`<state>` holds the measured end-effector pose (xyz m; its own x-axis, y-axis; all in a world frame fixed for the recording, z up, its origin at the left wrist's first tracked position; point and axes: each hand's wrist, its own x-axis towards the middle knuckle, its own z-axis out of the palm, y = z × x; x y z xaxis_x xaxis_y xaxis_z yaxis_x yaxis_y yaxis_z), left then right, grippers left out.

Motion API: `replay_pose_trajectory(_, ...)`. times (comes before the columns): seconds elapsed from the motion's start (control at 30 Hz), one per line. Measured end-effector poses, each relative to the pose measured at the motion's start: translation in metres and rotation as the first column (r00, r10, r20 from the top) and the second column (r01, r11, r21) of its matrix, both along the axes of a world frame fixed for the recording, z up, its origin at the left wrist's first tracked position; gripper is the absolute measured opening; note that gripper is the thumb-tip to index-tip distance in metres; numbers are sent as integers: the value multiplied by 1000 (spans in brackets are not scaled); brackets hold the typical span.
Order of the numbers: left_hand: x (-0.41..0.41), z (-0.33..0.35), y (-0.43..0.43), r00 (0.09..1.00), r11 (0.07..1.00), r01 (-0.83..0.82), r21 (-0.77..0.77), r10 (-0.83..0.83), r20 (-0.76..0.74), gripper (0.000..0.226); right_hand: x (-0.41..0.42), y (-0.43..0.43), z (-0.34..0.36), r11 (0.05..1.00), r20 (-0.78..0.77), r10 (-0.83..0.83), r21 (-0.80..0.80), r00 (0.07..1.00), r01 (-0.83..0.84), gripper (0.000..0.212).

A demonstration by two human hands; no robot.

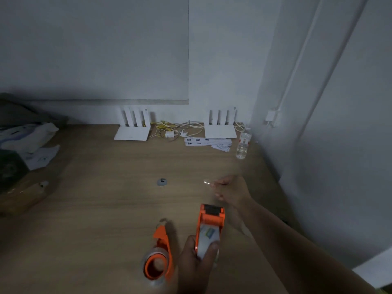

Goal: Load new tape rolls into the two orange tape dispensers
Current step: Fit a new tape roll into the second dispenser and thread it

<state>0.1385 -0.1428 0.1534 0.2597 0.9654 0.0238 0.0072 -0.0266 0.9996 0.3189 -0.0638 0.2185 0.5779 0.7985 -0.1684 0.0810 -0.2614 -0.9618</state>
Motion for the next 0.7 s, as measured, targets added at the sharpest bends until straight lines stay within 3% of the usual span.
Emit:
replay_pose_trajectory(0.37,-4,1,-4,994,993,-111,43,112,-21,30,4,13,-9,991,-12,-54,-126,998,52,19)
replay_pose_trajectory(0.47,-5,9,-6,995,994,-98,49,98,12,31,10,17,-13,982,69,-53,-179,996,65,26)
replay_pose_trajectory(0.63,-8,17,-8,996,993,-91,75,90,22,23,19,23,-29,969,-18,73,-235,997,-75,63)
replay_pose_trajectory(0.7,-10,18,-8,996,992,-85,94,83,23,20,20,22,-35,966,-47,82,-244,996,-91,67)
